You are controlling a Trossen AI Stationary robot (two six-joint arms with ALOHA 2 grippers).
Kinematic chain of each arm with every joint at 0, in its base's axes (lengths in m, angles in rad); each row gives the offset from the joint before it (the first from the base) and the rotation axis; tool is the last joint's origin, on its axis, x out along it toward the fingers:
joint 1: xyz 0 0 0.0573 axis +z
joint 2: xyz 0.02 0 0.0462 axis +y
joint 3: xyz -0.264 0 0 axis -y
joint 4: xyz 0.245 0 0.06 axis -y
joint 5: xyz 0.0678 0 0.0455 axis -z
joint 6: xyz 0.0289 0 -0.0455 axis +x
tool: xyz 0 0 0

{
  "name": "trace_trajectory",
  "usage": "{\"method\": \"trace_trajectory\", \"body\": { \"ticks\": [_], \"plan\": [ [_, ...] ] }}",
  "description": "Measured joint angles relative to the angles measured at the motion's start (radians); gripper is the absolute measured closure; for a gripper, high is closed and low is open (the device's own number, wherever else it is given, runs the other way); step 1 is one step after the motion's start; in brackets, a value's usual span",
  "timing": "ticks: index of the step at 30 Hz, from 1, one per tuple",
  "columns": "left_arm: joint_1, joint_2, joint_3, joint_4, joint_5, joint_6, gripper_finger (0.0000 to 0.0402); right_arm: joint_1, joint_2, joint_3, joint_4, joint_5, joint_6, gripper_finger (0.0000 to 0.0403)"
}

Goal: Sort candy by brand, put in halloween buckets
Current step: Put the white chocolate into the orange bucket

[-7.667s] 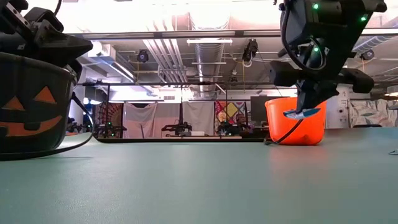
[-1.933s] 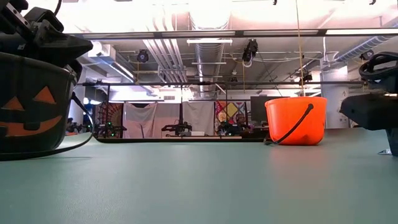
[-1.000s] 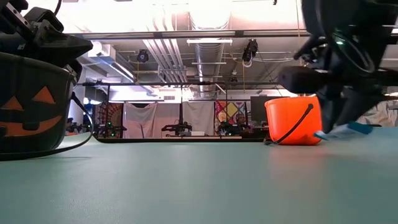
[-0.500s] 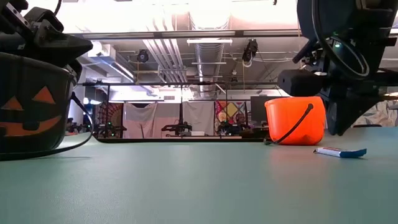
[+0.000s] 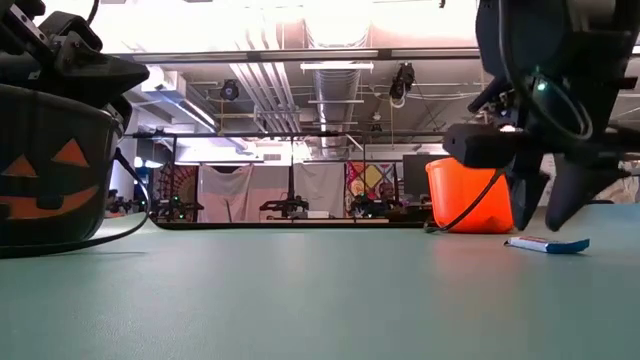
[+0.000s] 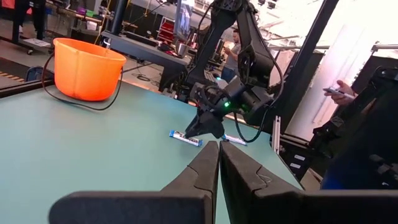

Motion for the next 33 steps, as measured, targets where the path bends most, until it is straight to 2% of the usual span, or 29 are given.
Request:
{"method": "trace_trajectory", "body": {
  "ticks": [5,9,18,25,33],
  "plan": [
    [0.000,0.000,0.000,0.000,0.000,0.000,0.0402,0.000,0.065,-0.003,0.021,-0.006,-0.004,0.0225],
    [0.000,0.000,0.000,0.000,0.000,0.000,0.0402,0.006,0.111,0.004,0.028,0.024,0.036,0.0219],
    [0.000,0.000,0.000,0.000,0.000,0.000,0.0402,0.063,0.243,0.010,0.010,0.124,0.231,0.0240],
    [0.000,0.000,0.000,0.000,0.000,0.000,0.0402,0.068,0.353,0.060,-0.052,0.135,0.234,0.0264],
    [0.000,0.000,0.000,0.000,0.000,0.000,0.0402,0.071,0.433,0.103,-0.113,0.209,0.250,0.0296]
  ]
}}
